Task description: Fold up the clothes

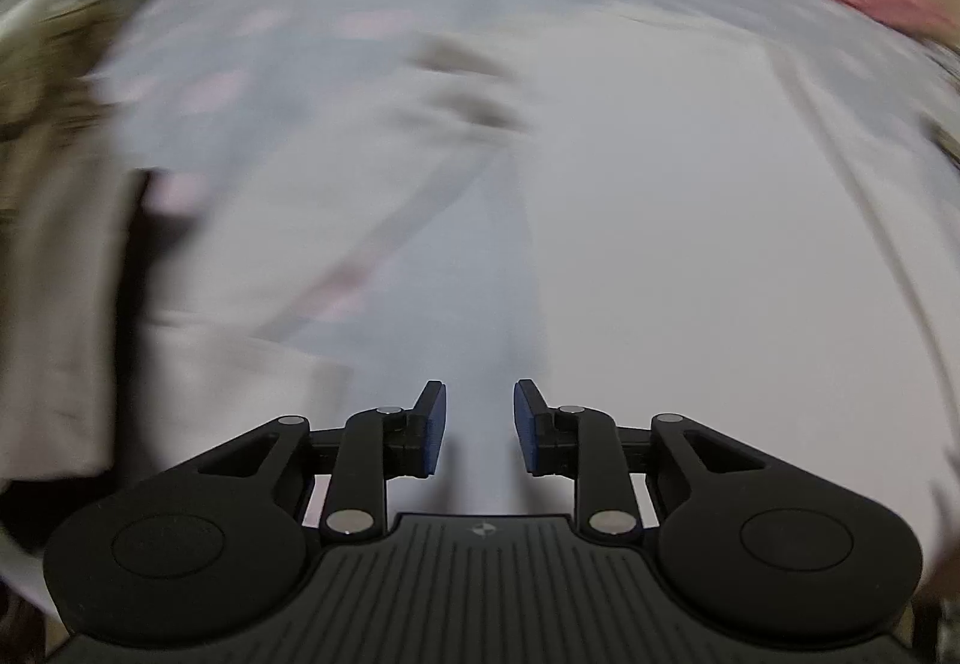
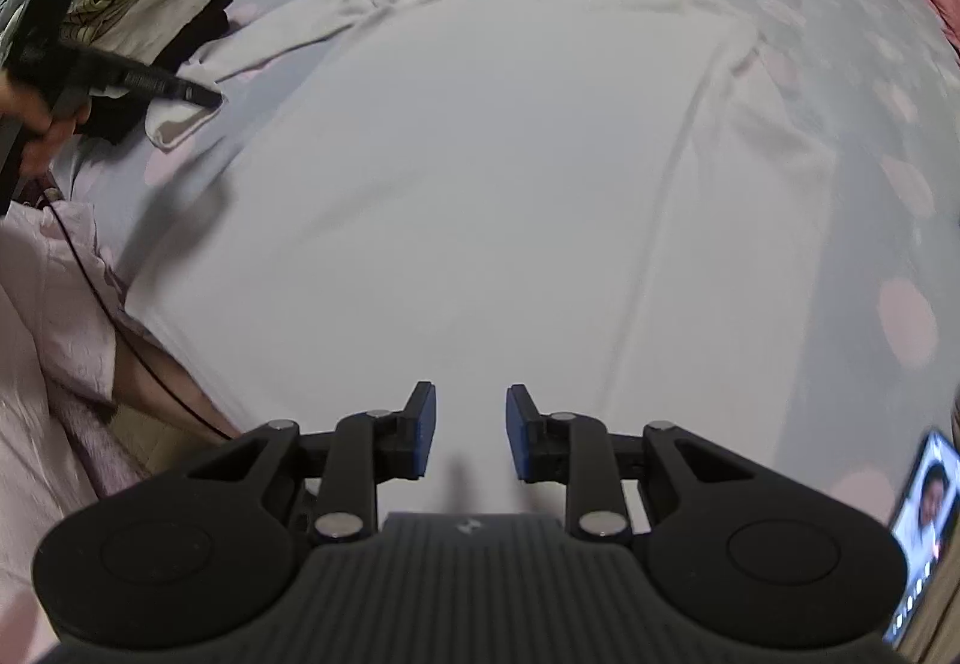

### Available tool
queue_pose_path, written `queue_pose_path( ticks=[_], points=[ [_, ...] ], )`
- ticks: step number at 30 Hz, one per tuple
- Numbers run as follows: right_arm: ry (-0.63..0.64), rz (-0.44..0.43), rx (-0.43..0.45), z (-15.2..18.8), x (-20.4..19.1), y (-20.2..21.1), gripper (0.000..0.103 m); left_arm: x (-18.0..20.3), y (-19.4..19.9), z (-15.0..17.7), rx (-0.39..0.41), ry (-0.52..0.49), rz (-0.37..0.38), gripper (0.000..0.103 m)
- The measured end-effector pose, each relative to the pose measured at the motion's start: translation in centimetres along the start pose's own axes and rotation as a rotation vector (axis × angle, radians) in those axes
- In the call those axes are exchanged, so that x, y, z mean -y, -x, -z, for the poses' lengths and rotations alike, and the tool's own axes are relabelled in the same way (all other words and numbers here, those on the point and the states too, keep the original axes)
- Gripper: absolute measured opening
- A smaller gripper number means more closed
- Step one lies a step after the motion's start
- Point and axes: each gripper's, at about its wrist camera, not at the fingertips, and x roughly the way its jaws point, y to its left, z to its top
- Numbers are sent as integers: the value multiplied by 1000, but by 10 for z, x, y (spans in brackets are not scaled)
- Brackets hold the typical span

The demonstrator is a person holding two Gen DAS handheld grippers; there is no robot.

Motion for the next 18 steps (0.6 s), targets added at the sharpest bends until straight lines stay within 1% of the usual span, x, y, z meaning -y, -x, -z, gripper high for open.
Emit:
queue_pose_path(
  ticks=[2, 3, 5, 7, 11, 13, 17, 18],
  points=[
    [11, -19, -3, -11, -4, -4, 32, -30, -9, -16, 11, 74, -80, 23],
    [19, -30, -6, -16, -6, -8, 32, -41, -14, -23, 21, 90, -115, 24],
    [26, -54, -14, -25, -9, -15, 32, -59, -26, -38, 36, 100, -181, 26],
    [18, -66, -23, -32, -10, -23, 32, -72, -41, -51, 30, 99, -214, 26],
    [23, -88, -41, -46, -12, -38, 32, -79, -73, -70, 9, 55, -217, 27],
    [24, -111, -48, -51, -12, -44, 33, -81, -86, -77, 8, 40, -199, 27],
    [35, -141, -87, -59, -14, -60, 33, -82, -107, -87, 16, 1, -181, 31],
    [43, -148, -95, -60, -15, -62, 34, -81, -110, -89, 19, -5, -183, 35]
  ],
)
